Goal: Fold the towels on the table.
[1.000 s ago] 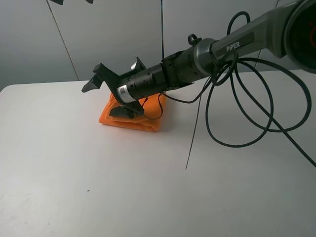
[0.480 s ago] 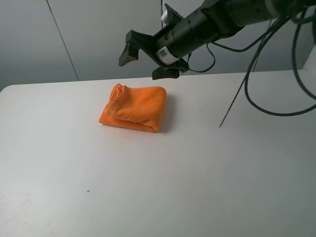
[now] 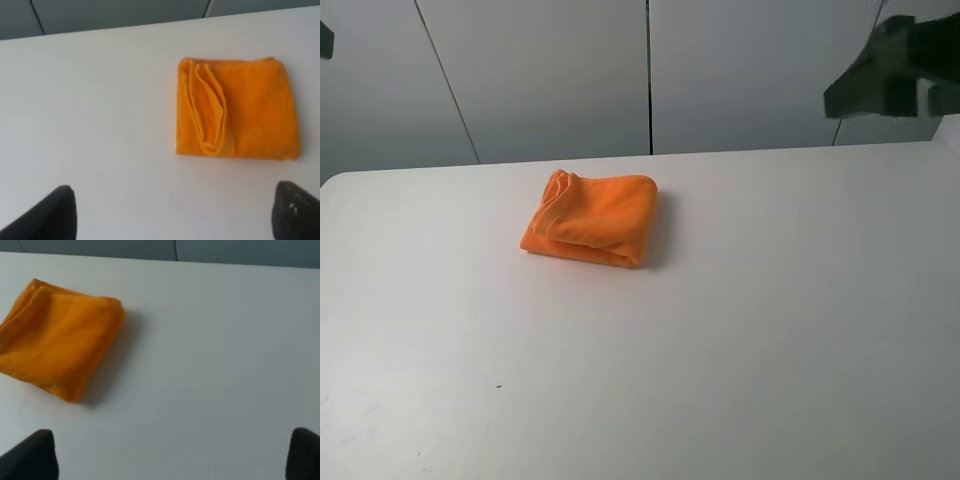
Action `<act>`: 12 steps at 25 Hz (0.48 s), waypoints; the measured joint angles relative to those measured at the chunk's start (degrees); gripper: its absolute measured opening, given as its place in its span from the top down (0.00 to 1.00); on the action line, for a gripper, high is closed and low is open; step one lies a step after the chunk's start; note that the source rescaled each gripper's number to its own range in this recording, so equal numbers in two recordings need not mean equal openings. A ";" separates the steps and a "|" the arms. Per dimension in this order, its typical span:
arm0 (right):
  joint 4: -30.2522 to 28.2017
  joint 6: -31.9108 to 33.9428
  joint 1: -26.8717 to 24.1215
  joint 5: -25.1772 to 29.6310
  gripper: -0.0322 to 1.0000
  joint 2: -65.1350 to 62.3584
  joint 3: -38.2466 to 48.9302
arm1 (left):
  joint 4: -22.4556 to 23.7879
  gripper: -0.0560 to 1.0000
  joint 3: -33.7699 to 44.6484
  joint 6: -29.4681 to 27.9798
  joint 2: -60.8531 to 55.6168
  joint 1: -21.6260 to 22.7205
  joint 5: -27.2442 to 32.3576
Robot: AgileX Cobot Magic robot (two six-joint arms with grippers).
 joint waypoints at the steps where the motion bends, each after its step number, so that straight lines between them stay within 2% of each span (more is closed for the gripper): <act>1: -1.91 0.41 0.00 2.21 0.02 -5.03 1.24 | 0.15 0.00 2.63 0.27 -3.98 0.10 -0.54; 8: -4.79 -0.11 0.00 18.87 0.00 -32.41 3.93 | 1.06 0.00 18.72 0.37 -29.84 0.10 -1.18; 12: -4.79 -1.01 0.00 24.35 0.00 -41.06 6.14 | 1.27 0.00 26.20 0.37 -42.57 0.10 -0.81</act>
